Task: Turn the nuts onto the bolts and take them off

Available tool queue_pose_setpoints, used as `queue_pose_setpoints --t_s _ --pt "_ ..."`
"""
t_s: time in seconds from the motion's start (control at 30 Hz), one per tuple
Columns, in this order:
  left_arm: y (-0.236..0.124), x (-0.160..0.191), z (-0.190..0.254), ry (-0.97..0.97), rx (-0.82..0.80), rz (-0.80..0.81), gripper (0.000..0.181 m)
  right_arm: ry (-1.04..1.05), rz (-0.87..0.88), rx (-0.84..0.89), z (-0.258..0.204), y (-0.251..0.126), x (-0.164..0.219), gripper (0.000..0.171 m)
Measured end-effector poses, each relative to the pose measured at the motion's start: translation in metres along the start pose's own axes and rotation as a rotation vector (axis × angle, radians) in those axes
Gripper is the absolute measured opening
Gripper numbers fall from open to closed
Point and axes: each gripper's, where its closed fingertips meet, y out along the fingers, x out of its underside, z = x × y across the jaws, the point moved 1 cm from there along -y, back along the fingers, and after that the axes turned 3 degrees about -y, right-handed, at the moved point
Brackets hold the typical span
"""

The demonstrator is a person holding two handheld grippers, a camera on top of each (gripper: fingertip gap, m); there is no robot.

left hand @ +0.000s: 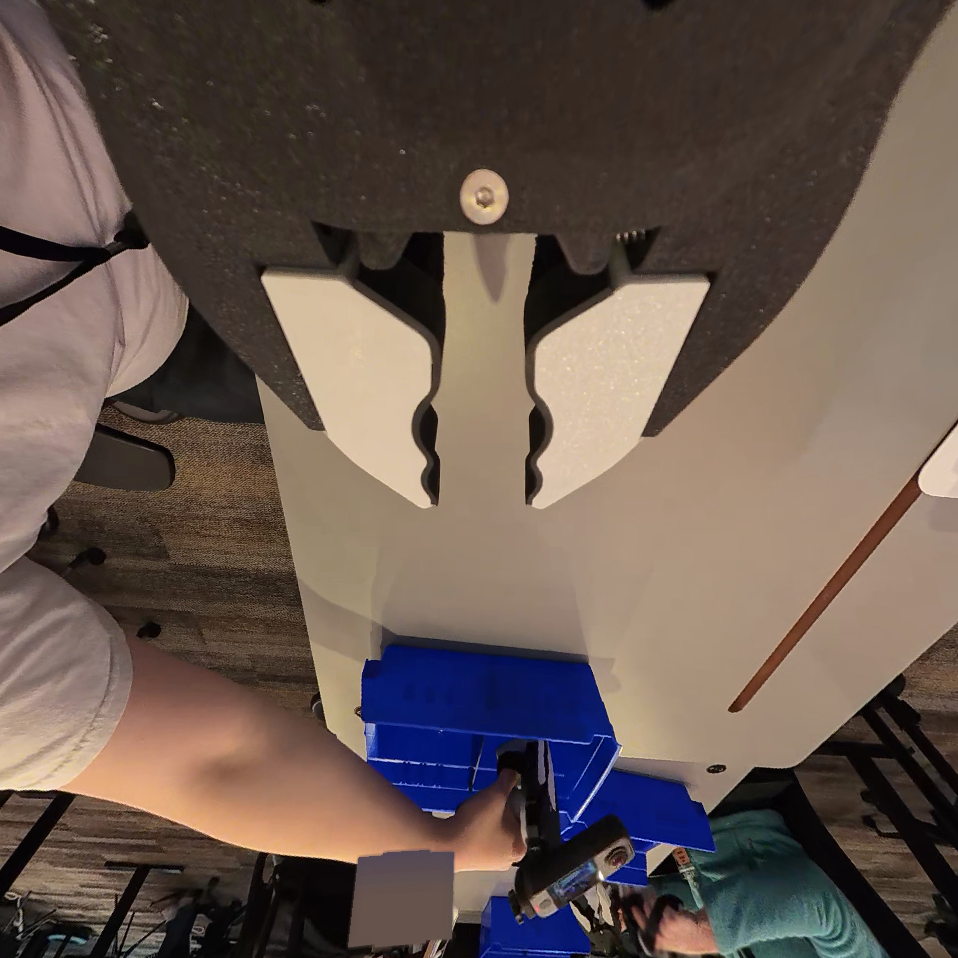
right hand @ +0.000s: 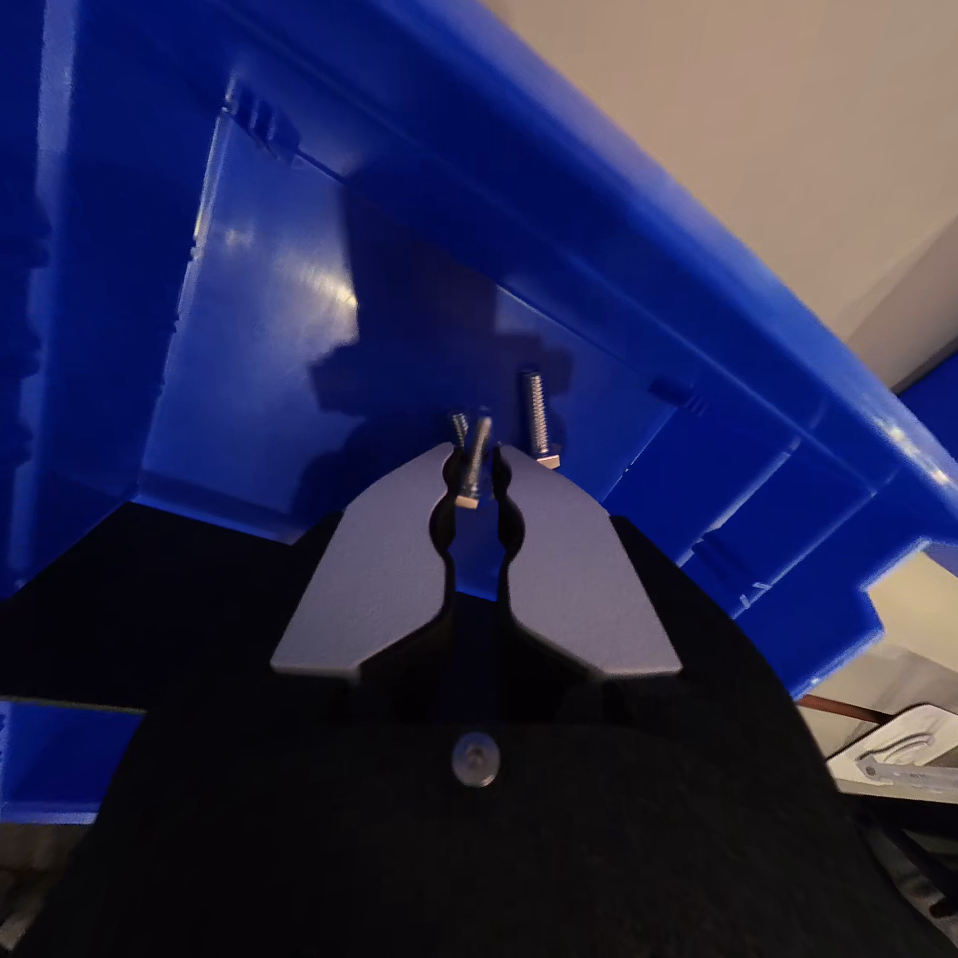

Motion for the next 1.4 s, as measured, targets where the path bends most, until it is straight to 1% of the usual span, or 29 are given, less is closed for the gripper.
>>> queue_pose_setpoints --t_s 0.13,0.23,0.33,0.43,0.5,0.57,0.67,0.77,0.83,0.87,0.9,0.93,1.03,1.1,1.13,1.17,1.27,1.33,1.4 --pt "-0.004 -0.003 0.001 -0.001 -0.002 0.013 0.031 0.032 0.079 0.001 -0.001 -0.014 -0.001 0.02" --pt "-0.012 -0.008 0.003 0.011 -0.011 0.035 0.031 0.04 0.202 0.023 -0.007 -0.042 -0.004 0.019" --pt "-0.024 -0.016 0.004 0.024 -0.027 0.074 0.031 0.042 0.412 0.059 -0.027 -0.097 -0.015 0.018" --pt "-0.037 -0.025 0.002 0.025 -0.052 0.127 0.031 0.0 0.655 0.155 -0.06 -0.165 -0.029 0.017" --pt "-0.044 -0.028 -0.003 0.022 -0.076 0.149 0.031 -0.05 0.821 0.197 -0.094 -0.211 -0.042 0.018" --pt "-0.05 -0.03 -0.008 0.007 -0.099 0.172 0.031 -0.123 1.002 0.198 -0.138 -0.251 -0.058 0.018" --pt "-0.059 -0.032 -0.017 -0.047 -0.133 0.205 0.031 -0.238 1.281 0.074 -0.214 -0.296 -0.085 0.018" --pt "-0.072 -0.03 -0.024 -0.09 -0.185 0.216 0.031 -0.341 1.493 -0.179 -0.286 -0.321 -0.114 0.021" --pt "-0.086 -0.025 -0.017 -0.11 -0.18 0.217 0.031 -0.367 1.614 -0.386 -0.323 -0.334 -0.14 0.021" --pt "-0.096 -0.02 -0.013 -0.112 -0.193 0.204 0.031 -0.382 1.648 -0.484 -0.339 -0.34 -0.153 0.023" --pt "-0.11 -0.012 -0.014 -0.113 -0.241 0.18 0.031 -0.403 1.656 -0.552 -0.353 -0.342 -0.168 0.026" --pt "-0.127 -0.002 -0.017 -0.11 -0.316 0.153 0.031 -0.423 1.65 -0.577 -0.365 -0.343 -0.182 0.026" --pt "-0.198 0.037 -0.035 -0.121 -0.603 0.055 0.03 -0.482 1.626 -0.545 -0.394 -0.339 -0.214 0.027" --pt "-0.251 0.074 -0.049 -0.189 -0.77 -0.022 0.029 -0.525 1.602 -0.524 -0.412 -0.335 -0.227 0.027" --pt "-0.271 0.096 -0.053 -0.252 -0.804 -0.068 0.028 -0.538 1.591 -0.514 -0.42 -0.332 -0.233 0.027" --pt "-0.287 0.119 -0.056 -0.33 -0.805 -0.116 0.027 -0.548 1.582 -0.508 -0.427 -0.329 -0.239 0.027" --pt "-0.316 0.176 -0.076 -0.507 -0.822 -0.163 0.021 -0.557 1.555 -0.523 -0.448 -0.324 -0.254 0.025" --pt "-0.319 0.207 -0.092 -0.555 -0.82 -0.196 0.02 -0.563 1.557 -0.555 -0.462 -0.328 -0.261 0.022" --pt "-0.313 0.232 -0.11 -0.592 -0.807 -0.245 0.02 -0.559 1.591 -0.59 -0.477 -0.339 -0.267 0.021"
